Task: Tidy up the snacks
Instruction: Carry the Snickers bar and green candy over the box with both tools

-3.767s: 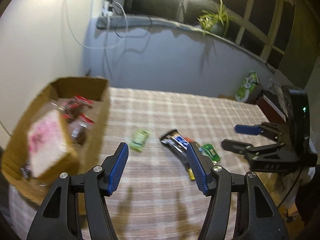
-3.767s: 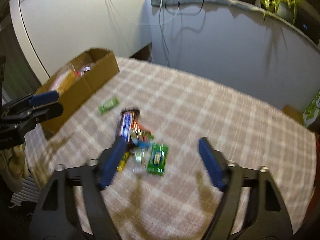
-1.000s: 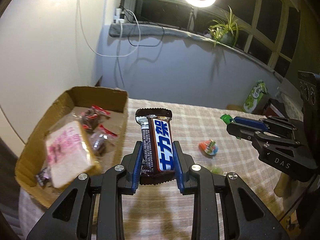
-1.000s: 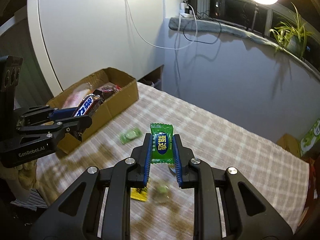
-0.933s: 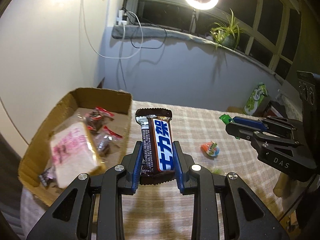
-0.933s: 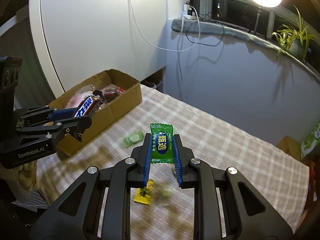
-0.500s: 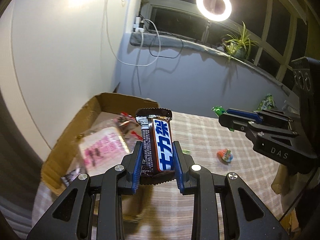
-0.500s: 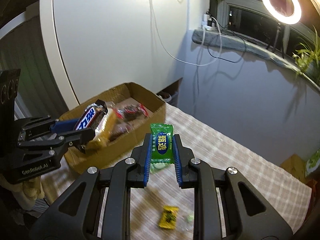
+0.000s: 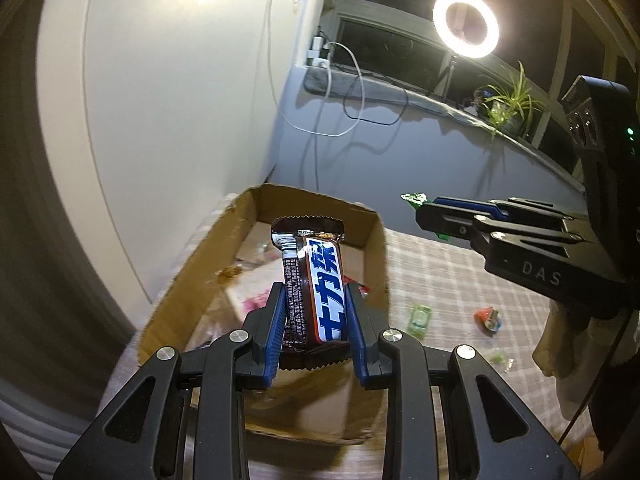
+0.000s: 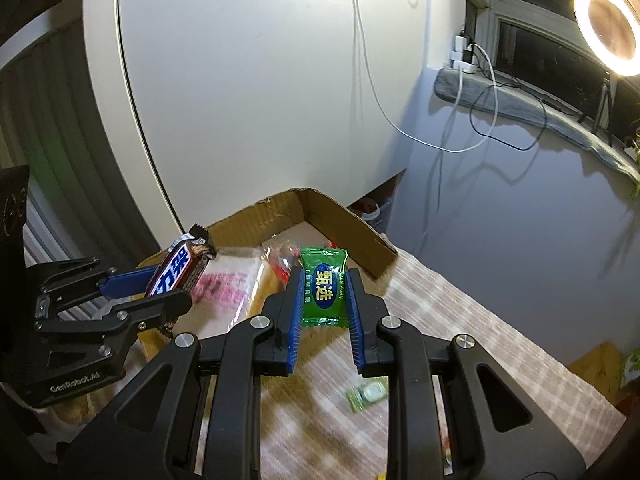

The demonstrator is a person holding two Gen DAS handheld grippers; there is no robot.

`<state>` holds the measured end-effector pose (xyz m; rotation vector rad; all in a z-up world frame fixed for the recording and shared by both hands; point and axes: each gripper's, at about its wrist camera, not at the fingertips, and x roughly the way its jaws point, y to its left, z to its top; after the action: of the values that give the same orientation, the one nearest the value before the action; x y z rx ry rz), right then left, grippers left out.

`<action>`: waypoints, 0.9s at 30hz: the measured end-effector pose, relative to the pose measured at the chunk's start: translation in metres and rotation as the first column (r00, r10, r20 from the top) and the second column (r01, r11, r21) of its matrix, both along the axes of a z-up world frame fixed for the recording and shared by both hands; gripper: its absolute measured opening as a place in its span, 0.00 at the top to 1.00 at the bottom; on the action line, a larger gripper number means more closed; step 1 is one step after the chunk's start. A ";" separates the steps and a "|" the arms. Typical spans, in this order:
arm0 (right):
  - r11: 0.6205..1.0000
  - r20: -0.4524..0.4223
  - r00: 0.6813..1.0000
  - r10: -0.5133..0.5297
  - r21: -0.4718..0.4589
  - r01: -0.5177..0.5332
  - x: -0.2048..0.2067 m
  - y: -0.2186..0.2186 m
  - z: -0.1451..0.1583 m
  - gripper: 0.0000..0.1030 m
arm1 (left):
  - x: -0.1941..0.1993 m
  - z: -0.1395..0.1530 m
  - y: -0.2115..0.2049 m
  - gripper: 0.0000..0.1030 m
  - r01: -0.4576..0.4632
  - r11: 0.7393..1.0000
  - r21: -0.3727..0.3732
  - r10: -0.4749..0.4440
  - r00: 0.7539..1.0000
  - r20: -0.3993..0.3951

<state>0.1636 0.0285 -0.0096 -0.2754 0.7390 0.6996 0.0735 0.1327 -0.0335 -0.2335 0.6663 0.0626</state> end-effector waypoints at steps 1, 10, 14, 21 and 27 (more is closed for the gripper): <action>1.000 -0.002 1.000 0.004 -0.001 -0.004 0.002 0.004 -0.001 0.80 | 0.000 -0.001 0.003 0.74 -0.005 1.000 -0.002 0.005 1.000 -0.002; 0.999 -0.032 0.999 0.027 -0.021 -0.028 0.023 0.034 -0.019 0.80 | 0.002 -0.009 0.020 0.74 -0.028 1.000 -0.008 0.028 0.999 -0.017; 0.999 -0.045 0.998 0.035 -0.028 -0.036 0.030 0.042 -0.026 0.80 | 0.003 -0.011 0.024 0.74 -0.037 0.999 -0.010 0.037 0.999 -0.023; 0.999 -0.067 0.997 0.039 -0.031 -0.041 0.040 0.050 -0.033 0.80 | 0.005 -0.013 0.029 0.74 -0.042 0.999 -0.018 0.042 0.999 -0.029; 0.998 -0.072 0.996 0.047 -0.038 -0.049 0.041 0.053 -0.035 0.79 | 0.006 -0.013 0.029 0.73 -0.038 0.999 -0.018 0.037 0.999 -0.030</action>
<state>0.2050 0.0814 -0.0443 -0.3061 0.8170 0.7441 0.0794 0.1615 -0.0464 -0.2633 0.6924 0.0963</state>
